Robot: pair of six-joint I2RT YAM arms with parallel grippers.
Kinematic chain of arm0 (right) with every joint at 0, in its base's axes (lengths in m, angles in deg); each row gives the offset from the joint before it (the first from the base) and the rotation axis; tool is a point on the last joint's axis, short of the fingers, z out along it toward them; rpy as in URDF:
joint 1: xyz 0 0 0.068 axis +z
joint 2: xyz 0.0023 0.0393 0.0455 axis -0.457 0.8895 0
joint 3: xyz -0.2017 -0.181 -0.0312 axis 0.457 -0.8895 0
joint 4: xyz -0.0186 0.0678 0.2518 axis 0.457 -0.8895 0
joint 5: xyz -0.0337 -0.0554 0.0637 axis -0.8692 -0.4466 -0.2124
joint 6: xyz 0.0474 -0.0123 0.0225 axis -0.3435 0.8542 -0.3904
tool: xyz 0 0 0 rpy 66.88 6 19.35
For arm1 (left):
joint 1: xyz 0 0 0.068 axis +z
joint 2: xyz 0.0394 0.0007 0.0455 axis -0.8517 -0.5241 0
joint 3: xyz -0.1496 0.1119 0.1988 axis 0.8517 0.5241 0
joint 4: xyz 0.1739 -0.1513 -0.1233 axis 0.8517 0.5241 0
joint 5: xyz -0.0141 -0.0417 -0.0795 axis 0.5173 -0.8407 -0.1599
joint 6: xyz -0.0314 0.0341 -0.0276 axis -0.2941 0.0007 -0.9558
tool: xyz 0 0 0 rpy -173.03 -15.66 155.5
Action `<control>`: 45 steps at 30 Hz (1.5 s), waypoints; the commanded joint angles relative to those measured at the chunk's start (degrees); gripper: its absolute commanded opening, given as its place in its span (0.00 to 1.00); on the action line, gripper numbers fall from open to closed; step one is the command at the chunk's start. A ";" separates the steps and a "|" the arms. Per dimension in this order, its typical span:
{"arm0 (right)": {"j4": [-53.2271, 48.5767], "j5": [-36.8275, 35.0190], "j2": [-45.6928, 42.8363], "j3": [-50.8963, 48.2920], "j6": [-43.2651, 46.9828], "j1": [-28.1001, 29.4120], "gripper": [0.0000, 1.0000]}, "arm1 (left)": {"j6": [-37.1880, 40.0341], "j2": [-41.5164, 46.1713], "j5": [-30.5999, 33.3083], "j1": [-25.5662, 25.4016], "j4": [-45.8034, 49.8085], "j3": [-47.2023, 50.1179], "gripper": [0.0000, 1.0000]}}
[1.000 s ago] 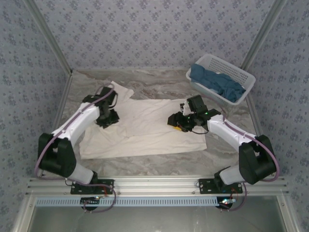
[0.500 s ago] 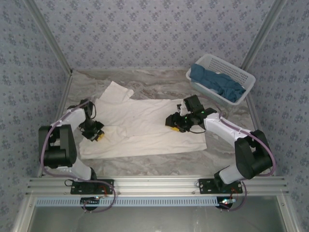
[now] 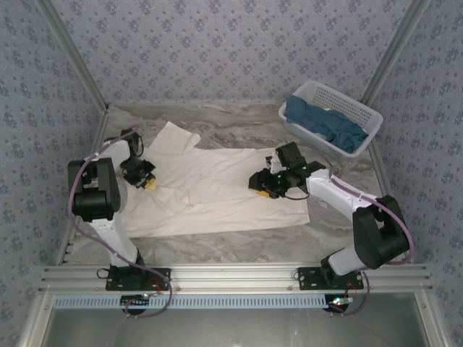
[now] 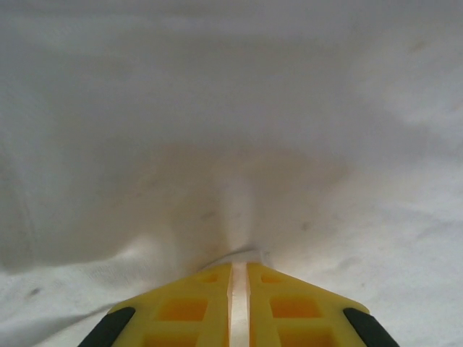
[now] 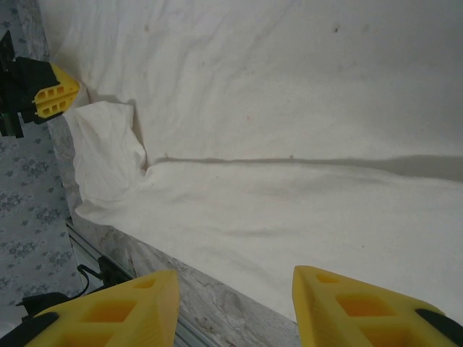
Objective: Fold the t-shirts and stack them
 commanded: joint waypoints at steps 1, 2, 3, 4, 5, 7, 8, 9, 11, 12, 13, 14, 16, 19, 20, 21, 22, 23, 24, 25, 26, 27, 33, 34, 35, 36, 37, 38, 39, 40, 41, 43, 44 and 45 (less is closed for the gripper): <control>-2.40 -1.58 -2.67 -0.24 1.25 -1.11 0.47 | 1.66 4.05 3.30 0.11 3.33 0.05 0.15; -2.38 -1.92 -3.08 -0.59 1.25 -1.51 0.47 | 1.57 6.23 4.97 -0.03 3.67 0.49 0.19; -2.42 -2.16 -3.28 -0.74 1.45 -1.88 0.47 | 1.49 9.05 6.90 -0.59 4.18 0.97 0.25; -2.67 -2.38 -3.31 -0.94 1.80 -2.17 0.47 | 1.56 11.93 8.06 -1.34 4.40 1.37 0.30; -2.82 -2.47 -3.22 -0.90 2.24 -2.18 0.47 | 1.79 14.08 8.31 -2.33 4.35 1.84 0.33; -2.74 -2.73 -2.80 -0.98 2.86 -2.25 0.47 | 2.67 16.91 6.98 -5.83 3.92 2.61 0.36; -2.40 -2.92 -2.47 -0.77 3.03 -2.13 0.47 | 3.60 17.13 5.16 -7.68 3.31 2.86 0.35; -2.36 -2.57 -2.07 -0.06 3.89 -1.80 0.48 | 4.57 16.70 3.07 -10.03 2.58 3.14 0.35; -0.59 -0.19 -1.90 1.27 6.42 -0.28 0.52 | 6.81 14.66 0.73 -14.91 1.56 3.43 0.35; 1.23 0.83 -2.37 1.71 7.04 0.67 0.54 | 7.84 13.42 1.15 -17.42 1.56 3.28 0.35; 3.02 1.15 -3.01 1.84 6.99 1.43 0.57 | 8.64 11.98 1.46 -19.59 1.65 2.97 0.35; 4.50 1.15 -3.19 1.86 6.41 1.69 0.58 | 9.07 10.78 1.72 -21.07 1.64 2.67 0.35; 6.60 1.56 -3.32 1.75 5.07 1.80 0.59 | 9.69 8.24 2.76 -23.45 2.01 1.83 0.35; 8.75 1.76 -3.22 1.07 1.89 1.57 0.59 | 11.06 4.98 5.73 -26.05 3.15 0.43 0.35; 9.31 1.76 -3.27 0.79 1.17 1.35 0.59 | 11.38 4.19 6.22 -26.57 3.13 0.19 0.36; 9.78 1.84 -3.34 0.41 0.53 1.24 0.58 | 11.73 3.44 6.71 -27.13 3.16 0.09 0.36; 10.14 1.94 -3.39 0.12 0.13 1.19 0.58 | 11.92 2.81 7.14 -27.50 3.06 -0.12 0.36; 10.11 1.94 -3.47 -0.01 0.02 1.16 0.58 | 12.09 2.45 7.70 -27.82 3.03 -0.09 0.36; 9.84 1.86 -3.64 -0.20 0.02 1.15 0.57 | 12.22 2.09 8.04 -27.87 2.86 -0.09 0.36; 9.74 1.90 -3.80 -0.35 -0.01 1.10 0.57 | 12.20 1.78 8.13 -27.99 2.73 -0.06 0.36; 9.66 1.96 -3.98 -0.49 0.01 0.97 0.57 | 12.29 1.62 8.15 -28.08 2.41 0.00 0.35; 9.53 1.94 -4.09 -0.62 0.02 0.90 0.57 | 12.37 1.42 8.24 -28.23 2.12 0.00 0.35; 9.41 2.38 -4.01 -0.85 -0.16 0.31 0.56 | 13.12 -0.23 9.45 -29.17 2.16 -1.65 0.24; 9.48 2.43 -3.96 -0.87 -0.16 0.30 0.56 | 13.15 -0.59 9.64 -29.21 2.23 -1.76 0.22; 9.50 2.42 -3.94 -0.90 -0.23 0.23 0.56 | 13.17 -0.77 9.65 -29.23 2.11 -1.75 0.21; 9.48 2.47 -3.92 -0.90 -0.30 0.18 0.56 | 13.21 -0.87 9.57 -29.33 2.02 -1.75 0.19; 9.52 2.47 -4.00 -0.92 -0.33 0.24 0.56 | 13.37 -0.91 9.47 -29.31 1.92 -1.76 0.18; 9.53 2.46 -4.00 -0.87 -0.34 0.16 0.56 | 13.41 -0.94 9.48 -29.43 1.93 -1.75 0.17; 9.52 2.47 -4.01 -0.90 -0.41 0.15 0.55 | 13.43 -0.95 9.57 -29.49 2.06 -1.93 0.15; 9.43 2.47 -4.00 -0.90 -0.40 0.10 0.55 | 13.49 -0.87 9.69 -29.44 2.14 -1.93 0.14; 9.40 2.47 -4.01 -0.90 -0.42 0.01 0.55 | 13.52 -0.79 9.86 -29.49 2.20 -2.01 0.12; 9.36 2.47 -4.01 -1.00 -0.42 -0.08 0.55 | 13.62 -0.35 10.16 -29.61 2.46 -2.02 0.07; 9.32 2.51 -4.02 -1.03 -0.35 -0.09 0.54 | 13.60 -0.20 10.23 -29.59 2.50 -2.02 0.05; 9.36 2.52 -3.94 -0.98 -0.32 -0.13 0.54 | 13.56 0.12 10.54 -29.72 2.73 -2.02 0.03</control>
